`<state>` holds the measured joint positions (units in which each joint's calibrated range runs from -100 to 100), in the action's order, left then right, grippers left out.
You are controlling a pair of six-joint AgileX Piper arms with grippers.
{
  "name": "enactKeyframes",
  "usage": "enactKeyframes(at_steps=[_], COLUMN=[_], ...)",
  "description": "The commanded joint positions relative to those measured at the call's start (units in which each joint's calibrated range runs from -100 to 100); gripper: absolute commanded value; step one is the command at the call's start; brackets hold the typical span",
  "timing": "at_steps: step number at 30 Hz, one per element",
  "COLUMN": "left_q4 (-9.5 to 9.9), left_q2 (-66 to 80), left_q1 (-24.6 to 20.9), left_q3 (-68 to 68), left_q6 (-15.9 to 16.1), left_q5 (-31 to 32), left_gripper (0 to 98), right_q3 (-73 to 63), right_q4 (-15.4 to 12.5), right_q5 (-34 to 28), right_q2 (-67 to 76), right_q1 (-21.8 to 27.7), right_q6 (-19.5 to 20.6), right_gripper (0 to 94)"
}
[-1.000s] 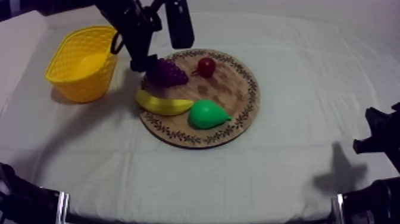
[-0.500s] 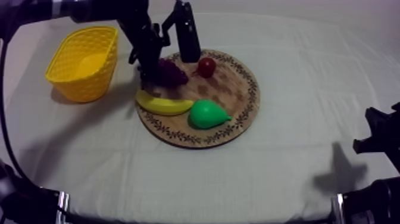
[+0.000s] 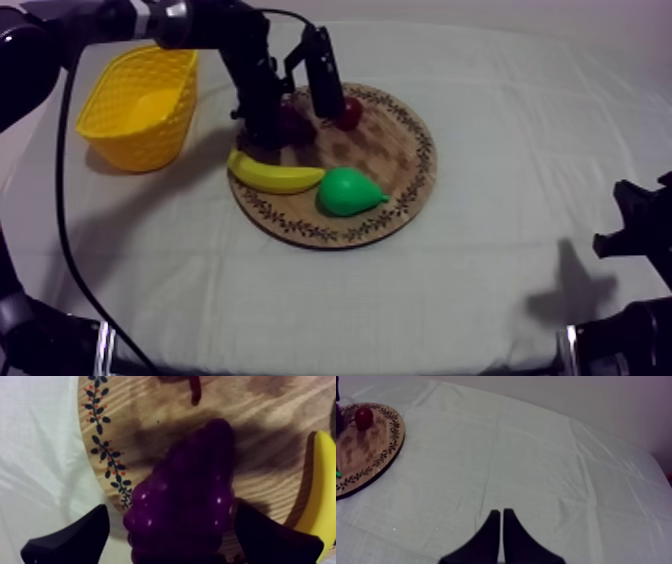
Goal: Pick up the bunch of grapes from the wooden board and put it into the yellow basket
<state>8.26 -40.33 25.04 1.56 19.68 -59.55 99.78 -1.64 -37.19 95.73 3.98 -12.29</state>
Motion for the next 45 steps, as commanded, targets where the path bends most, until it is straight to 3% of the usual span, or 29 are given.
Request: enactKeyframes(at_steps=[1, 15, 25, 30, 45], left_q4=[-0.08, -0.31, -0.51, -0.73, -0.77], left_q2=[-0.4, -2.4, -2.7, -2.4, 3.2], left_q1=[0.0, 0.0, 0.0, -0.2, 0.4], left_q3=[0.4, 2.2, 2.5, 2.1, -2.7], left_q6=[0.1, 0.0, -0.4, -0.6, -1.3], left_q5=[-0.1, -0.4, 0.0, 0.5, 3.0], left_gripper=[95.2, 89.8, 59.2, 49.7, 44.2], right_q3=[0.0, 0.0, 0.0, 0.0, 0.0], right_q4=[0.0, 0.0, 0.0, 0.0, 0.0], right_q5=[0.0, 0.0, 0.0, 0.0, 0.0], right_q2=[0.0, 0.0, 0.0, 0.0, 0.0], right_q1=[0.0, 0.0, 0.0, 0.0, 0.0], right_q6=[0.0, 0.0, 0.0, 0.0, 0.0], right_gripper=[0.5, 0.5, 0.5, 0.5, 0.5])
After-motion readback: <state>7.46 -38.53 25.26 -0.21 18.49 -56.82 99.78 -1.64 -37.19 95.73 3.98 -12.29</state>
